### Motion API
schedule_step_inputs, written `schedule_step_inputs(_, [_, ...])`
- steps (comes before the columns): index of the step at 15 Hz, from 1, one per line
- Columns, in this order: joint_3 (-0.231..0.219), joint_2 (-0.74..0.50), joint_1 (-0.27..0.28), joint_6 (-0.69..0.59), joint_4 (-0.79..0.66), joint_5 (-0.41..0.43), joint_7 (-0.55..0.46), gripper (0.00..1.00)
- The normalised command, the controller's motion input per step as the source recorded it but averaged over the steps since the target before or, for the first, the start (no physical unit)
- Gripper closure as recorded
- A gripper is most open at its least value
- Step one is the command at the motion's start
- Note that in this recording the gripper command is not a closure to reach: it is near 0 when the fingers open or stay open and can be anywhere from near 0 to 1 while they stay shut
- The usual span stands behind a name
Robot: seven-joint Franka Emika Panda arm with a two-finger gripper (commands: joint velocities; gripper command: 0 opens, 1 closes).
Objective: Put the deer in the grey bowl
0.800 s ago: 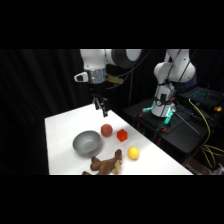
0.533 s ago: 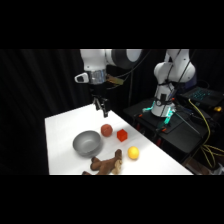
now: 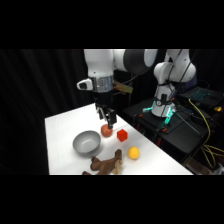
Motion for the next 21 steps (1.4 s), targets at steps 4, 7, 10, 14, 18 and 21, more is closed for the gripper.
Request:
schedule_step_inputs(4, [0.025, 0.42, 0.095, 0.30, 0.30, -0.054, 0.18, 0.00])
schedule_step_inputs(7, [-0.013, 0.38, 0.060, 0.31, 0.24, 0.010, 0.13, 0.00])
schedule_step_inputs(10, [0.005, 0.31, 0.061, 0.31, 0.11, 0.101, 0.09, 0.00])
schedule_step_inputs(14, [0.035, 0.26, 0.078, 0.27, 0.06, 0.149, 0.06, 0.00])
schedule_step_inputs(18, [0.024, 0.26, 0.082, 0.19, 0.10, 0.112, 0.03, 0.00])
schedule_step_inputs(21, [0.005, 0.19, 0.006, 0.13, 0.13, 0.095, -0.06, 1.00])
